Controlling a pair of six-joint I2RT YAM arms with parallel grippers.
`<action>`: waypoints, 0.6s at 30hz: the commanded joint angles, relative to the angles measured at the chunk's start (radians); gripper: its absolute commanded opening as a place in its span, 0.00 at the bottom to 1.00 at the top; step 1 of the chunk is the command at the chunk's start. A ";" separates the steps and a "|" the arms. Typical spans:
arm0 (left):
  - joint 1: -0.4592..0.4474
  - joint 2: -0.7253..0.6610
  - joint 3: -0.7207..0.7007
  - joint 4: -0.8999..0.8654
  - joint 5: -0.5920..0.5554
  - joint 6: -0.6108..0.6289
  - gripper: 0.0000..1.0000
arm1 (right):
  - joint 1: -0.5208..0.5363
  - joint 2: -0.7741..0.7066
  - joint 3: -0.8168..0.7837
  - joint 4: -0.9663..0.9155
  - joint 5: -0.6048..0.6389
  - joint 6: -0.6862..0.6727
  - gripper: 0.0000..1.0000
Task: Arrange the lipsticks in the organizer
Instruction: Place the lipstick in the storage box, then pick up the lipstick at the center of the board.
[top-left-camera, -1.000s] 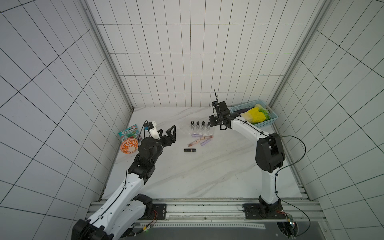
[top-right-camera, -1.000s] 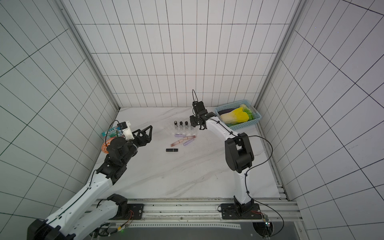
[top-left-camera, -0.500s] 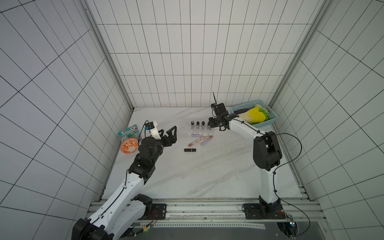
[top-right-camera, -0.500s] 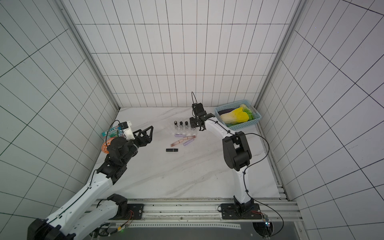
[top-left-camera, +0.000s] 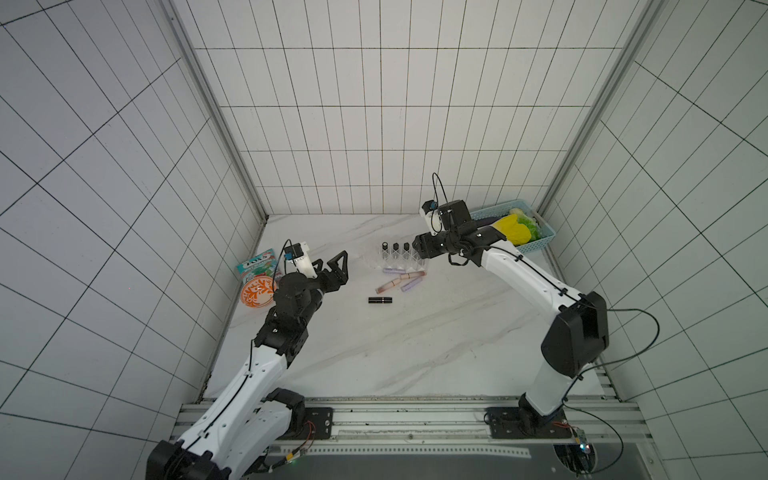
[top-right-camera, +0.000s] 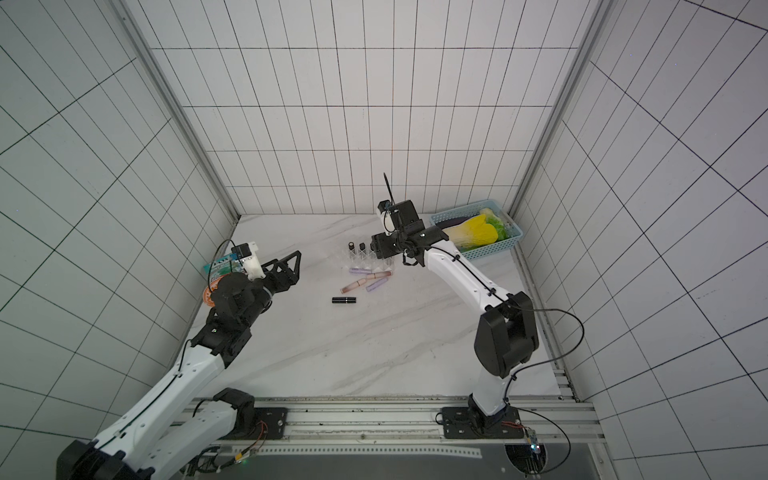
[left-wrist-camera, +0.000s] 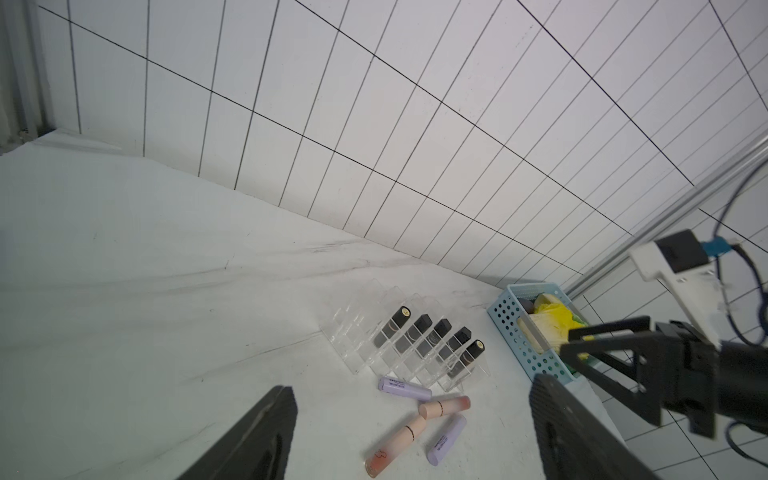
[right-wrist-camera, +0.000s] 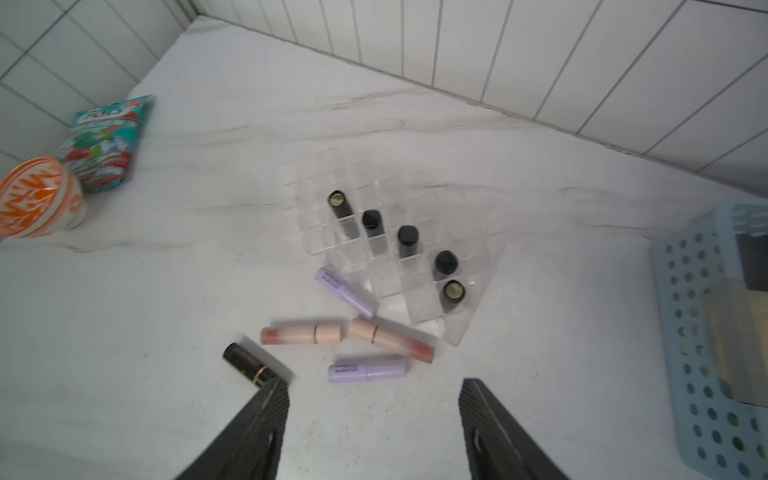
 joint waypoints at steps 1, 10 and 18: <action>0.067 0.017 -0.015 0.019 0.095 -0.082 0.86 | 0.068 -0.002 -0.122 -0.072 -0.113 -0.040 0.74; 0.078 0.134 0.134 -0.309 0.305 0.123 0.82 | 0.081 -0.002 -0.230 -0.013 -0.214 0.047 0.77; -0.177 0.367 0.289 -0.621 0.221 0.201 0.88 | -0.027 -0.173 -0.317 -0.018 -0.322 0.121 0.75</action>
